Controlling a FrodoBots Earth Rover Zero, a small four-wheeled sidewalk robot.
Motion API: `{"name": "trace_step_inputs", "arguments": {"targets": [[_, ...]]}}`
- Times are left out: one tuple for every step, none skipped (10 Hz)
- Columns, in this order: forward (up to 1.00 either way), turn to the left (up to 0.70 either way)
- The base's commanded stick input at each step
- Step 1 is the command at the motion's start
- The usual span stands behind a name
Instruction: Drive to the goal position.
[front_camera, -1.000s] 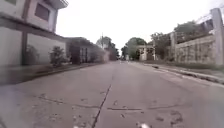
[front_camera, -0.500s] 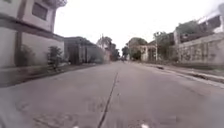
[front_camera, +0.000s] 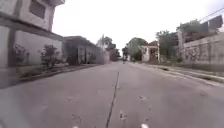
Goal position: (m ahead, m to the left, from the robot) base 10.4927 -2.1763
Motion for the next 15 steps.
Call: {"name": "trace_step_inputs", "arguments": {"targets": [[1.00, 0.02], [1.00, 0.02], [1.00, 0.02], [1.00, 0.02], [1.00, 0.02], [1.00, 0.02], [1.00, 0.02], [1.00, 0.02], [1.00, 0.02], [1.00, 0.02], [1.00, 0.02], [1.00, 0.02], [1.00, 0.02], [1.00, 0.02], [1.00, 0.02]]}}
